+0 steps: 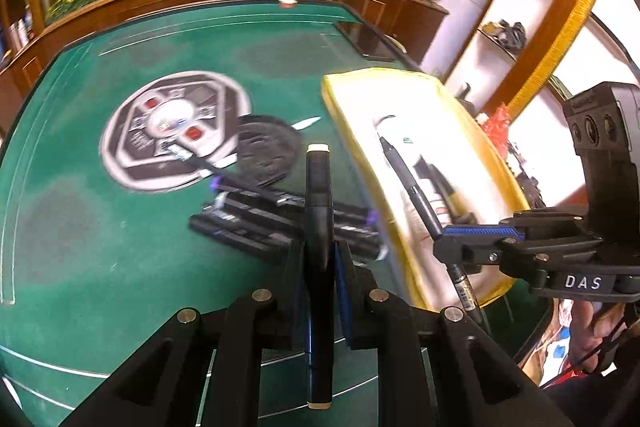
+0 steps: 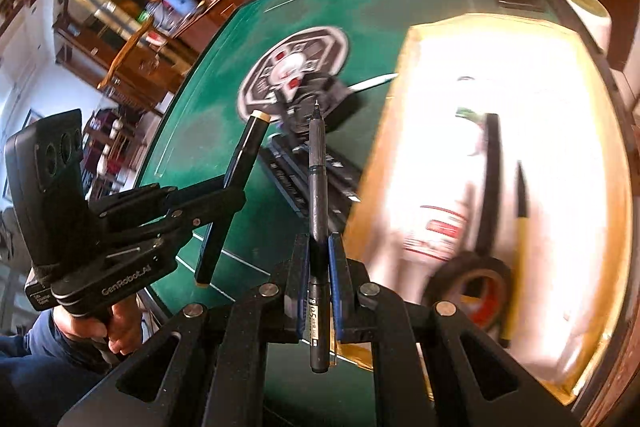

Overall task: Organize rigid objects
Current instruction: 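Carry the black marker and black pen into the tray and open both tools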

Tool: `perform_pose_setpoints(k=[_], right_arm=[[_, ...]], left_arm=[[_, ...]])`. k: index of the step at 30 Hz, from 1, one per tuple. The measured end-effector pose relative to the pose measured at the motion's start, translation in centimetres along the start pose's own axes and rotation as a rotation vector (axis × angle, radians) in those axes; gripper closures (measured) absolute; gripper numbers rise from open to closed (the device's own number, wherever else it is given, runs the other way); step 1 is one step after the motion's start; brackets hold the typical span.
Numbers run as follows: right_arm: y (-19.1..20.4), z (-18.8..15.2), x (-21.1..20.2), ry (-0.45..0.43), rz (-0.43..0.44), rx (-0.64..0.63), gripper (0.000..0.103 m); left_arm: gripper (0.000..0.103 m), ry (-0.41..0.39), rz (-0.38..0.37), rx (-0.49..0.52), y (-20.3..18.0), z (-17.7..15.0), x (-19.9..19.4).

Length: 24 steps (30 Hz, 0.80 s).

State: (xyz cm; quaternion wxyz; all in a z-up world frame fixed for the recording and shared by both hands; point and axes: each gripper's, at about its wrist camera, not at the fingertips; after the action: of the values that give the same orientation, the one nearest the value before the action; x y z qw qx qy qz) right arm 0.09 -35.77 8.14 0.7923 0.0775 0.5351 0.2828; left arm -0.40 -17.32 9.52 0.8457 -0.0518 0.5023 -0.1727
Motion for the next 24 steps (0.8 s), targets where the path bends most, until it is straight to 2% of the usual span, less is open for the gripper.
perform_pose_setpoints(k=[7, 13, 21, 24], right_arm=[[-2.9, -0.7, -2.2, -0.050, -0.029, 0.075, 0.094], [-5.7, -1.0, -3.4, -0.080, -0.101, 0.148, 0.094], [-8.7, -1.3, -3.3, -0.044, -0.222, 0.203, 0.094], [-9.4, -1.6, -2.9, -0.022, -0.238, 0.209, 0.094]], left_arm=[[0.088, 0.019, -0.048, 0.063, -3.8, 1.2, 1.1], [0.088, 0.043, -0.086, 0.120, -7.4, 2.0, 2.5], [0.088, 0.098, -0.106, 0.161, -10.9, 2.4, 5.5], [0.088, 0.118, -0.096, 0.164, -11.6, 2.7, 6.8]])
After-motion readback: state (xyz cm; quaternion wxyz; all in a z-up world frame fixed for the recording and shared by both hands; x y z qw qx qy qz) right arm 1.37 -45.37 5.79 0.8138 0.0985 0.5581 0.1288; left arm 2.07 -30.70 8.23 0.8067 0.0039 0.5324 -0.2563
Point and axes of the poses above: each gripper's, at about its wrist camera, not at the fingertips, and x roughly the way its jaws point, y to its left, z to its top, and after that the axes turned 7 degrees about -x, right-handed
